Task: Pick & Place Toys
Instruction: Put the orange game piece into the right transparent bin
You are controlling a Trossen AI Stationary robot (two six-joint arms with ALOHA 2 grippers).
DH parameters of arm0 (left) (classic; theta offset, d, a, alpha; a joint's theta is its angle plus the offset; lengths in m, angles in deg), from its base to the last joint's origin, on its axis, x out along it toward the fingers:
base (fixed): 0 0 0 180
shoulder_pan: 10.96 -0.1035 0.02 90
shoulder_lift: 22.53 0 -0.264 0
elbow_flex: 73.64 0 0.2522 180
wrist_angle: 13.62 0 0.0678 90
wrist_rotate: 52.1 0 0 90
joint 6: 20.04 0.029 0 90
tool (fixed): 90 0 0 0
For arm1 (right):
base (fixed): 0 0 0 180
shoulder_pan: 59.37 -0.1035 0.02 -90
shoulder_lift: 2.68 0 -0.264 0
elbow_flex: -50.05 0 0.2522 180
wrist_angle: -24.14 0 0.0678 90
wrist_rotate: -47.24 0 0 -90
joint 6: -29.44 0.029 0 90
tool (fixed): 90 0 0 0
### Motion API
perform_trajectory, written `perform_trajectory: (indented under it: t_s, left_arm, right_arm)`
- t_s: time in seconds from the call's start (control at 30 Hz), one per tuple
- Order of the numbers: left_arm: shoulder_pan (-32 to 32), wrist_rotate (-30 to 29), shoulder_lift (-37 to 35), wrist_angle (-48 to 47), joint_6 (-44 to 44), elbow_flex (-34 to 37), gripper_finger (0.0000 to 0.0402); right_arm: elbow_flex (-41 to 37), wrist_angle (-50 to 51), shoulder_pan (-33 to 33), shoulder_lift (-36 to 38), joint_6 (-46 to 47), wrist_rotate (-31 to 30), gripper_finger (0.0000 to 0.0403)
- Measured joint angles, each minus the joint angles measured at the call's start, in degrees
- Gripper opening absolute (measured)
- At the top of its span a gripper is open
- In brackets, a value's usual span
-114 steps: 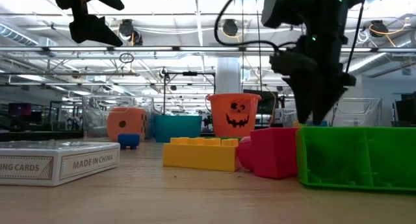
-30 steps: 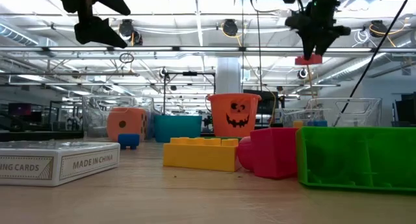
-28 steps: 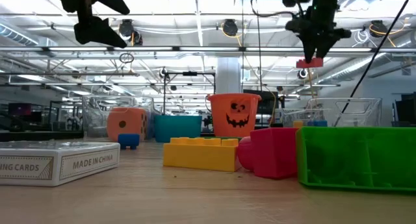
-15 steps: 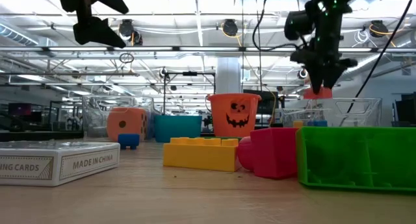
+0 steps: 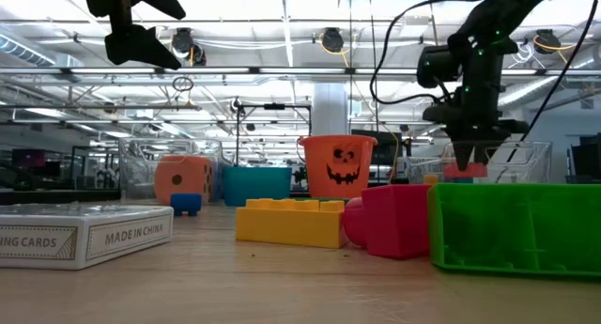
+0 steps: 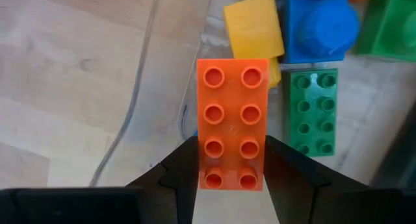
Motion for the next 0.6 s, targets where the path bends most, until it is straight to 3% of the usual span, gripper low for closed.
perform_trajectory:
  t_s: [0.6]
  left_arm:
    - [0.0,0.0,0.0,-0.1,-0.2,0.0,0.0379]
  right_arm:
    - [-4.6,-5.2,1.0,0.0,1.8,0.0,0.0142]
